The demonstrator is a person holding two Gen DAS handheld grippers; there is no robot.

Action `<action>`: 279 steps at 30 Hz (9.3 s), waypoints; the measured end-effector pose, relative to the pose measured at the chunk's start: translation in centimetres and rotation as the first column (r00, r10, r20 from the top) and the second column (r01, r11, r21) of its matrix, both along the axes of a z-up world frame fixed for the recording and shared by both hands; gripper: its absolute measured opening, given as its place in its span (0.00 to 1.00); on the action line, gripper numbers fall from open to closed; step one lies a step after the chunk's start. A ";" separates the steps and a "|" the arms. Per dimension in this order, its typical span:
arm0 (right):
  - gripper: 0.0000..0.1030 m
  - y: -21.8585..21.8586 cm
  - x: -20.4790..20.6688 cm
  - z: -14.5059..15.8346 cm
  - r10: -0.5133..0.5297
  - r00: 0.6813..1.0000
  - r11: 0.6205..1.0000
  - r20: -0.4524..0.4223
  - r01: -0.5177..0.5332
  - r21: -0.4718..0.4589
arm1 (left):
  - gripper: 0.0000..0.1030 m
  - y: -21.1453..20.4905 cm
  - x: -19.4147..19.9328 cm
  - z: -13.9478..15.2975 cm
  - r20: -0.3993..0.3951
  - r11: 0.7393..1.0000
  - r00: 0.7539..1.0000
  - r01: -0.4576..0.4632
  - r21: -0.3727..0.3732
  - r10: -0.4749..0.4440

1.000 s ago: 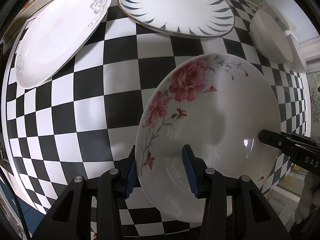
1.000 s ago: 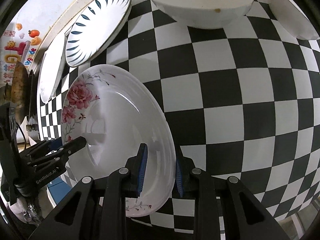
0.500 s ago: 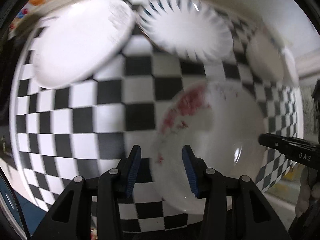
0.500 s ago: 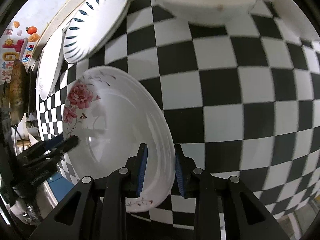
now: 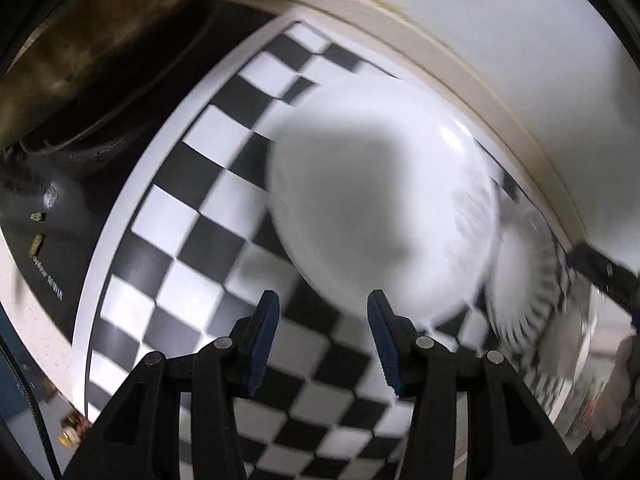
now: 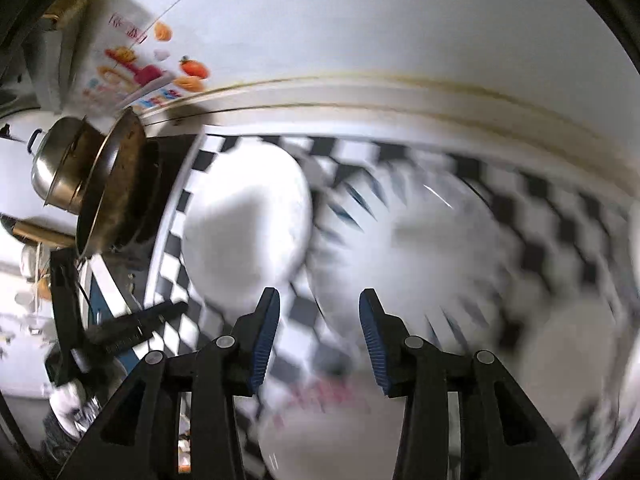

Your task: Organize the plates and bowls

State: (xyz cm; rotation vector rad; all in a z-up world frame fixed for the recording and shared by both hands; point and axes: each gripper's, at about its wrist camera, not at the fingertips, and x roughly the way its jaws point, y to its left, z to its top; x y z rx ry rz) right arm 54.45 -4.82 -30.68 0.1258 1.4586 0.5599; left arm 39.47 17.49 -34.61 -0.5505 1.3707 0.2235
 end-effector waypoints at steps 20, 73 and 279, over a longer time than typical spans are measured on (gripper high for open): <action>0.20 10.7 8.4 -11.7 0.187 0.964 0.977 -0.188 -0.203 -0.065 | 0.38 2.6 4.9 -4.3 -0.025 1.000 1.000 -0.017 -0.024 0.016; 0.19 -19.4 -24.0 -3.7 -0.386 0.914 0.921 -0.121 0.376 -0.103 | 0.38 -21.6 -5.9 0.8 -0.046 0.748 0.750 0.661 0.050 -0.660; 0.17 -14.2 -25.1 2.1 -0.303 0.952 0.939 -0.038 0.291 -0.183 | 0.31 -19.9 -11.1 11.0 0.010 0.801 0.807 0.585 0.132 -0.591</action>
